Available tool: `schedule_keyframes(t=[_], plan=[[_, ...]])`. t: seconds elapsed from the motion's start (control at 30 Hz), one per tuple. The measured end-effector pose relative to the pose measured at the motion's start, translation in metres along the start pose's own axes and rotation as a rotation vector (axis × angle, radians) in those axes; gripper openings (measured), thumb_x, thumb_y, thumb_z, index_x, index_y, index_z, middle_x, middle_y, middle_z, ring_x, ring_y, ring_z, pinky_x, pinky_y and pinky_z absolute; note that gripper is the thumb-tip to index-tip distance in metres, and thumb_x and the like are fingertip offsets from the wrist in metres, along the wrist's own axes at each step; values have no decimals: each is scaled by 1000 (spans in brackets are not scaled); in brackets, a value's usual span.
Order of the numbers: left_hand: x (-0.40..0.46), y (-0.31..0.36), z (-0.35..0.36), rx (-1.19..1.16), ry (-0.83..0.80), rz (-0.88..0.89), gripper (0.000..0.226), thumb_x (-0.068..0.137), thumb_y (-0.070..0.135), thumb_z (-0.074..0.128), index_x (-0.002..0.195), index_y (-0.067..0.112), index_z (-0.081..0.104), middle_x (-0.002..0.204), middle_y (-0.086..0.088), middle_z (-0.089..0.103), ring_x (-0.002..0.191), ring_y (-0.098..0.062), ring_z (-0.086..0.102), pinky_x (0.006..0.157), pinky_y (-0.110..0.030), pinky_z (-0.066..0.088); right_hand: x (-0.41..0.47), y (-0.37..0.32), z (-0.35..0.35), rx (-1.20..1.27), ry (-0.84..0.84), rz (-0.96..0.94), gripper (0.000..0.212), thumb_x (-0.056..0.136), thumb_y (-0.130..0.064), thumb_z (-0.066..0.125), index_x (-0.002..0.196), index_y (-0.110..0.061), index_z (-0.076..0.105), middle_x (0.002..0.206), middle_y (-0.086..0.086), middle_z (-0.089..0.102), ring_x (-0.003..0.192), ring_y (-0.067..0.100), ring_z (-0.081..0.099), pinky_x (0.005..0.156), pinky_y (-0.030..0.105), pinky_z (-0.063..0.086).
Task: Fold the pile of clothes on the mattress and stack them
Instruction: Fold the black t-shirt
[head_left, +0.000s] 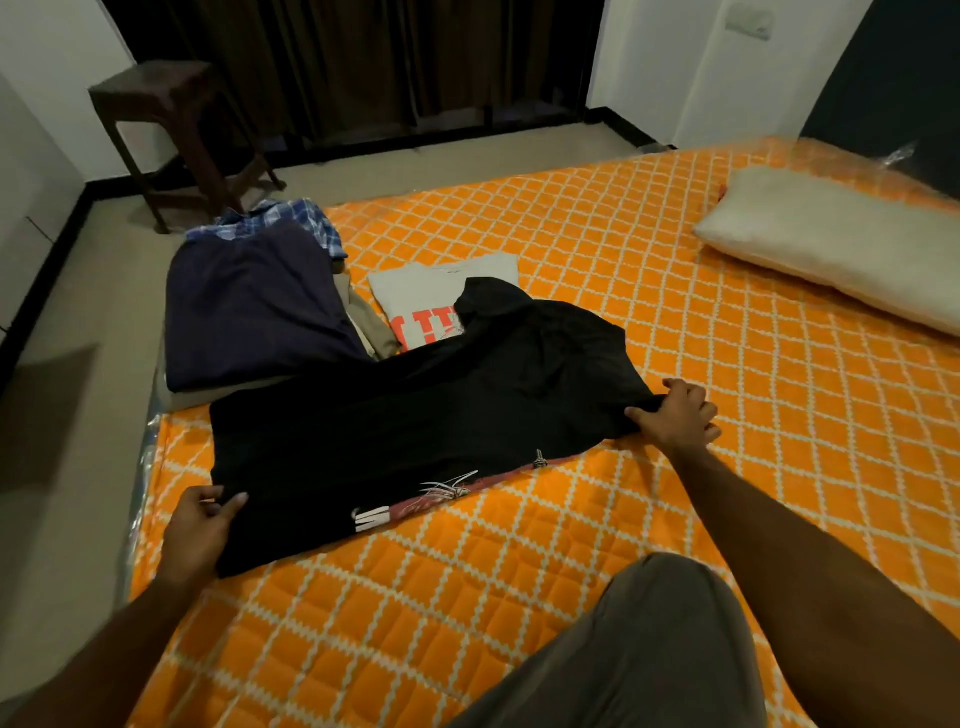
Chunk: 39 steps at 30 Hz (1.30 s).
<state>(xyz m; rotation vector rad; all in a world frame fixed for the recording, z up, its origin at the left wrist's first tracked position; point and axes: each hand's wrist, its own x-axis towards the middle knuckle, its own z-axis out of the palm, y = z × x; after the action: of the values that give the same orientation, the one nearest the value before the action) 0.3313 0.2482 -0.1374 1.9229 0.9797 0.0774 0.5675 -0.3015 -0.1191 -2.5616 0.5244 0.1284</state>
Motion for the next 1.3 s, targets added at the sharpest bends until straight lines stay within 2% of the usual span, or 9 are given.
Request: schedule_keyframes(t=[0.23,0.4,0.6,0.8,0.87,0.97,1.1,1.2,1.3], plan=[[-31,-5,12,58,-76,56,59,93,20,70,142,10,39,135,-20,57,118,-41,58,90,-51,50,20,15,-5,228,-66,-252,14,83,-32,76,82,-34,62,95,-10,66,109,27,60,95,53,45],[-36,-5,11,88,19,76,41,100,16,59,137,13,41,133,-24,58,115,-43,59,85,-52,50,16,8,-13,296,-202,-359,3,99,-9,60,101,-9,58,100,4,61,101,31,60,67,29,44],[-32,-17,-10,284,61,136,30,104,19,51,133,16,42,129,-21,62,106,-42,62,77,-49,50,19,20,-28,181,-511,-226,55,87,-65,64,106,-13,63,107,0,64,99,21,63,76,34,48],[-24,-72,-51,476,-23,72,41,97,17,63,132,17,41,117,-22,67,101,-43,66,83,-54,52,-1,49,-48,52,-937,-225,36,80,-45,80,83,-10,69,78,2,62,67,14,58,63,25,45],[-26,-72,-55,506,-55,51,43,96,13,65,132,14,41,114,-23,67,99,-44,65,79,-50,50,-2,61,-55,18,-1003,-205,37,72,-43,84,83,-11,69,82,3,64,73,15,61,66,25,47],[-28,-74,-62,543,-88,39,46,93,11,67,132,11,43,111,-27,67,96,-42,65,80,-49,47,-6,73,-60,-70,-995,-235,54,62,-40,88,103,-8,73,111,7,70,103,21,66,79,26,54],[-40,-70,-63,597,-52,44,46,87,16,72,122,18,42,105,-20,67,87,-36,66,78,-52,54,-15,75,-59,-70,-928,-274,56,61,-45,88,105,-13,74,112,3,68,104,20,64,83,29,54],[-59,-47,-41,842,135,305,57,77,12,77,127,9,50,124,-21,52,109,-44,54,85,-61,46,-20,76,-55,-4,-847,-255,37,87,-45,75,98,-10,75,94,-4,70,88,12,64,75,25,49],[-77,-14,-9,925,166,556,61,71,7,76,128,14,54,135,-13,47,120,-42,47,91,-65,38,-26,72,-48,-43,-669,-409,43,92,-52,63,85,-11,75,67,-7,62,64,11,56,62,23,39]])
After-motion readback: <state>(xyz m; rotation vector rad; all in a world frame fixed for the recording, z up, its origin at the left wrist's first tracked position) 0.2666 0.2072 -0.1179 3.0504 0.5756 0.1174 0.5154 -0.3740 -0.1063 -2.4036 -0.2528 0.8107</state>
